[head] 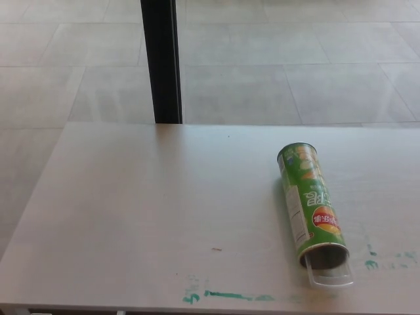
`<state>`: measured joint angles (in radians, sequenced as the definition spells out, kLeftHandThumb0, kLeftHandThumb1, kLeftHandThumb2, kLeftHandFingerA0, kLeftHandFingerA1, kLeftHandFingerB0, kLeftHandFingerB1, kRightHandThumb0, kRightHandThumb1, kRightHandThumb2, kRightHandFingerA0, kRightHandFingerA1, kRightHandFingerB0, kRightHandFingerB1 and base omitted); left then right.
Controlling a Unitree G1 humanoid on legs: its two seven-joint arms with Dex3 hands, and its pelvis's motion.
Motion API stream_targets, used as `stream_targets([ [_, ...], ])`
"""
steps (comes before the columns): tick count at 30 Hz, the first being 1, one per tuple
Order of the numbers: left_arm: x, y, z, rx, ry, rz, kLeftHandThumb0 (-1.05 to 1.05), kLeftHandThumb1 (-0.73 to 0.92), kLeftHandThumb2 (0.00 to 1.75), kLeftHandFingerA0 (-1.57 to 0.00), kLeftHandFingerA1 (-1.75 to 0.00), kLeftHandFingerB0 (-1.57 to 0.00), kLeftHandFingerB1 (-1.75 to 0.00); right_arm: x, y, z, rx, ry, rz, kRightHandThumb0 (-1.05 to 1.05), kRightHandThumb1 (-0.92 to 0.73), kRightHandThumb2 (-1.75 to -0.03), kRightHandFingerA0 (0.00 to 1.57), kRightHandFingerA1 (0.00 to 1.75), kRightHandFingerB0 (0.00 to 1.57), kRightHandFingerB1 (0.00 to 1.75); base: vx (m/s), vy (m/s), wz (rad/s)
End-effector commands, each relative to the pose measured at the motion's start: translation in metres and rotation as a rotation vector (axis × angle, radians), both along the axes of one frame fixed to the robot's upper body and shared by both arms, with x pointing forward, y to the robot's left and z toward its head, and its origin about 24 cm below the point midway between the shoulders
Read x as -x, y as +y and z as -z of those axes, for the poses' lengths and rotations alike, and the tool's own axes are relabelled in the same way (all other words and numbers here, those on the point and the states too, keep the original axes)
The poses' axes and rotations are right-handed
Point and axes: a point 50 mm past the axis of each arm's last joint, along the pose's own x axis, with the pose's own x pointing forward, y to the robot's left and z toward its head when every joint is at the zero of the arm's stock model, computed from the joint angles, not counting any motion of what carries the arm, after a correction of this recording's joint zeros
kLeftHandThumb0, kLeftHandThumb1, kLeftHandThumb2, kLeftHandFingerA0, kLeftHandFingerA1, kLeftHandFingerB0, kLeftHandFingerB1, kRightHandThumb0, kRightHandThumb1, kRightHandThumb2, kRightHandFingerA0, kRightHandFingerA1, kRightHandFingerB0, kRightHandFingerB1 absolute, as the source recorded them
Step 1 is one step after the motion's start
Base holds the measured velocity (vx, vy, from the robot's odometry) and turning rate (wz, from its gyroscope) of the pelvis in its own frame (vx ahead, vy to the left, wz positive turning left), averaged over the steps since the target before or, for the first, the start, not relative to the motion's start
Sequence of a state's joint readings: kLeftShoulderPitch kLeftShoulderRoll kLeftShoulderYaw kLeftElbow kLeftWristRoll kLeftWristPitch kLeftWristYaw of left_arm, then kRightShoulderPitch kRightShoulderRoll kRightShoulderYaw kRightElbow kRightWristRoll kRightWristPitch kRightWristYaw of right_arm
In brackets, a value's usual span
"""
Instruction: Use the finger on the right hand of the robot to pull out the chips tray kept inside a container in the middle of the desk
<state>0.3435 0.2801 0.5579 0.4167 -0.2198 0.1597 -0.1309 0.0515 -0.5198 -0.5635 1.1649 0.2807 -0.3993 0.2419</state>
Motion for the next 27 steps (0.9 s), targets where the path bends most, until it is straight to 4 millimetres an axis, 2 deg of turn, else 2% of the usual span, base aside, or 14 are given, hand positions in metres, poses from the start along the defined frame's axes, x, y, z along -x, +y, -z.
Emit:
stream_targets([
  [1,-0.0029,0.0045,-0.006,-0.022,-0.007,0.011,-0.46,0.68,0.59,-0.55,-0.6,-0.52,-0.49,0.0006,-0.003,-0.0052,0.023,-0.018,-0.006,-0.61,-0.72,-0.61,0.53,0.54,0.3,0.35,0.0,0.0,0.0],
  [4,-0.0026,0.0042,-0.0057,-0.016,-0.015,-0.002,-0.45,0.67,0.58,-0.56,-0.6,-0.54,-0.5,0.0002,-0.0026,-0.0048,0.008,-0.039,0.012,-0.59,-0.71,-0.61,0.53,0.56,0.33,0.36,0.0,0.0,0.0],
  [5,-0.0041,0.0046,-0.0053,-0.02,-0.012,0.004,-0.45,0.68,0.59,-0.55,-0.59,-0.52,-0.49,-0.003,-0.0026,-0.005,0.01,-0.039,0.013,-0.65,-0.59,-0.91,0.49,0.63,0.26,0.48,0.0,0.0,0.0],
  [6,-0.0043,0.0046,-0.0054,-0.02,-0.009,0.004,-0.44,0.68,0.59,-0.55,-0.58,-0.51,-0.48,-0.0034,-0.0028,-0.005,0.01,-0.035,0.013,-0.6,-0.72,-0.61,0.55,0.57,0.33,0.35,0.0,0.0,0.0],
  [9,-0.0037,0.0046,-0.0051,-0.01,-0.019,-0.004,-0.44,0.68,0.58,-0.54,-0.59,-0.52,-0.5,-0.0037,-0.003,-0.0051,0.008,-0.029,0.008,-0.6,-0.72,-0.62,0.54,0.57,0.33,0.35,0.0,0.0,0.0],
  [10,-0.0033,0.0047,-0.0049,-0.005,-0.023,-0.011,-0.45,0.67,0.58,-0.55,-0.59,-0.52,-0.49,-0.0038,-0.0031,-0.0055,0.017,-0.017,-0.006,-0.63,-0.6,-0.92,0.5,0.64,0.25,0.48,0.0,0.0,0.0],
  [12,-0.0032,0.005,-0.0042,-0.024,-0.01,0.002,-0.45,0.67,0.59,-0.56,-0.59,-0.53,-0.5,-0.0048,-0.0024,-0.0065,0.016,-0.03,-0.013,-0.6,-0.6,-0.92,0.48,0.63,0.25,0.48,0.0,0.0,0.0],
  [13,-0.0033,0.005,-0.0043,-0.03,-0.007,0.008,-0.45,0.69,0.59,-0.56,-0.59,-0.53,-0.5,-0.0049,-0.0022,-0.0065,0.021,-0.029,-0.011,-0.57,-0.74,-0.62,0.55,0.54,0.31,0.36,0.0,0.0,0.0],
  [14,-0.0037,0.0045,-0.0052,-0.034,-0.004,0.015,-0.44,0.69,0.59,-0.54,-0.58,-0.52,-0.49,-0.0051,-0.0022,-0.0064,0.028,-0.025,-0.008,-0.63,-0.61,-0.92,0.51,0.63,0.26,0.48,0.0,0.0,0.0],
  [16,-0.0061,0.0027,-0.0079,-0.027,-0.012,0.011,-0.43,0.69,0.59,-0.55,-0.59,-0.53,-0.5,-0.0061,-0.0029,-0.0067,0.027,-0.014,-0.014,-0.62,-0.6,-0.93,0.5,0.62,0.26,0.48,0.0,0.0,0.0],
  [18,-0.0068,0.0035,-0.0078,-0.039,0.003,0.013,-0.41,0.71,0.59,-0.56,-0.58,-0.53,-0.49,-0.0056,-0.0024,-0.006,0.017,-0.029,-0.007,-0.57,-0.74,-0.62,0.54,0.53,0.33,0.35,0.0,0.0,0.0],
  [21,-0.0062,0.0031,-0.0081,-0.026,-0.013,0.008,-0.47,0.69,0.58,-0.55,-0.59,-0.54,-0.5,-0.0058,-0.0018,-0.0059,0.015,-0.034,-0.006,-0.62,-0.6,-0.92,0.51,0.63,0.27,0.48,0.0,0.0,0.0],
  [25,-0.0054,0.0035,-0.007,-0.012,-0.016,-0.005,-0.44,0.68,0.59,-0.54,-0.59,-0.53,-0.5,-0.0065,-0.0021,-0.006,0.008,-0.034,-0.006,-0.59,-0.73,-0.61,0.56,0.52,0.34,0.35,0.0,0.0,0.0],
  [27,-0.0041,0.006,-0.0048,-0.023,-0.007,0.002,-0.45,0.69,0.59,-0.56,-0.6,-0.52,-0.49,-0.0075,-0.0007,-0.0055,0.009,-0.051,0.007,-0.61,-0.59,-0.9,0.52,0.63,0.29,0.49,0.0,0.0,0.0],
])
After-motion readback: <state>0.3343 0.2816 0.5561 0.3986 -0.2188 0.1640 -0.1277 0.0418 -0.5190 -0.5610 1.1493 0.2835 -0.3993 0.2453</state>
